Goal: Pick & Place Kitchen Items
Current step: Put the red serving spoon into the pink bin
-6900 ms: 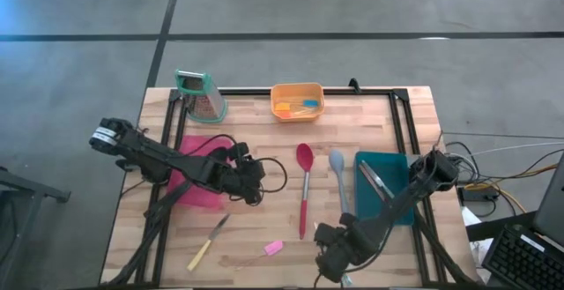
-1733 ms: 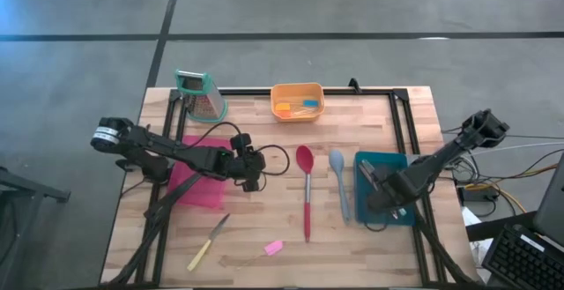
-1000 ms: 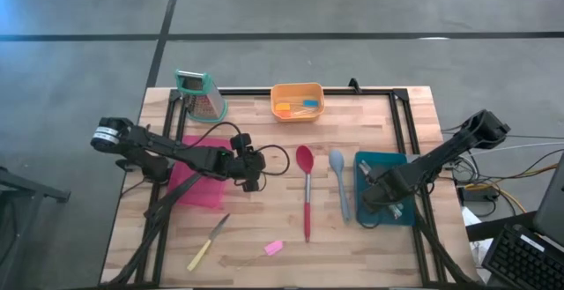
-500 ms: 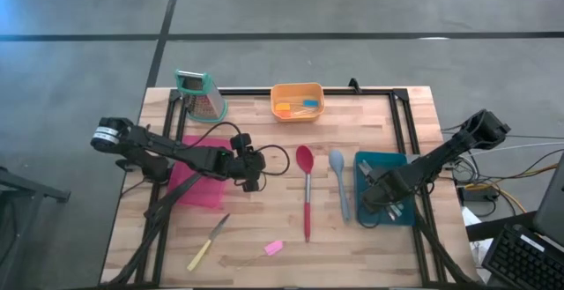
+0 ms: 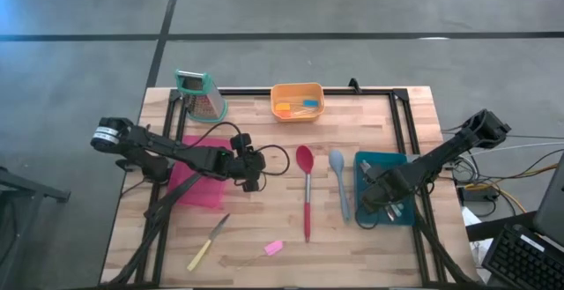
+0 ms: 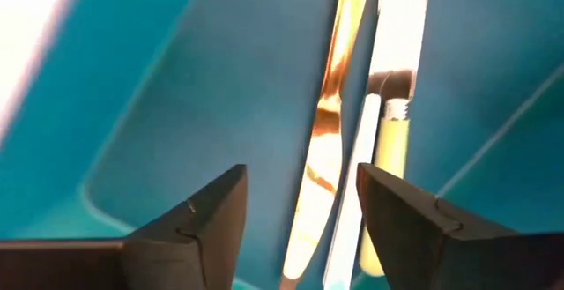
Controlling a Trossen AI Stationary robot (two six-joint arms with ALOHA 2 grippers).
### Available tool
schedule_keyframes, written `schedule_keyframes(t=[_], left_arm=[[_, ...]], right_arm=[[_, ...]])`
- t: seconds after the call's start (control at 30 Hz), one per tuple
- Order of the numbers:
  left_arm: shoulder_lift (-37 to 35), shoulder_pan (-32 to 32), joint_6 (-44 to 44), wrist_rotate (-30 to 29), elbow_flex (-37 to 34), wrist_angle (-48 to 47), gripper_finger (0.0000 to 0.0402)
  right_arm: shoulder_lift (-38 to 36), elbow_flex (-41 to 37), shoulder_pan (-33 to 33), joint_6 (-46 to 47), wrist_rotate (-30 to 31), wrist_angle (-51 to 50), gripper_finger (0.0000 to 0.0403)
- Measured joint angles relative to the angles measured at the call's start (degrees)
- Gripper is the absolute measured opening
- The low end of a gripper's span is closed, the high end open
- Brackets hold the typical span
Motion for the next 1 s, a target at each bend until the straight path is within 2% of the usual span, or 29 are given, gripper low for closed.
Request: schedule_keyframes(t=[0.13,0.3,0.5,0.6,0.77,0.87,1.0], left_arm=[[0.0,0.0,-0.3,0.0,0.0,0.0,0.0177],[0.0,0.0,-0.6,0.0,0.0,0.0,0.0177],[0.0,0.0,-0.7,0.0,0.0,0.0,0.0177],[0.0,0.0,-0.7,0.0,0.0,0.0,0.0177],[0.0,0.0,-0.7,0.0,0.0,0.3,0.0177],[0.0,0.0,-0.7,0.0,0.0,1.5,0.0177],[0.0,0.0,-0.7,0.0,0.0,2.6,0.0177]], right_arm=[[0.0,5.1,0.0,0.0,2.9,-5.5,0.0212],[0.0,11.9,0.0,0.0,6.9,-10.1,0.0198],[0.3,19.2,0.0,-0.8,17.5,-9.3,0.0172],[1.4,23.0,0.0,-2.9,22.1,-9.3,0.0160],[3.7,29.4,0.1,-11.0,26.4,-9.0,0.0136],[5.0,32.7,0.9,-16.6,32.0,-9.0,0.0119],[6.9,36.1,2.7,-21.2,43.1,-8.3,0.0095]])
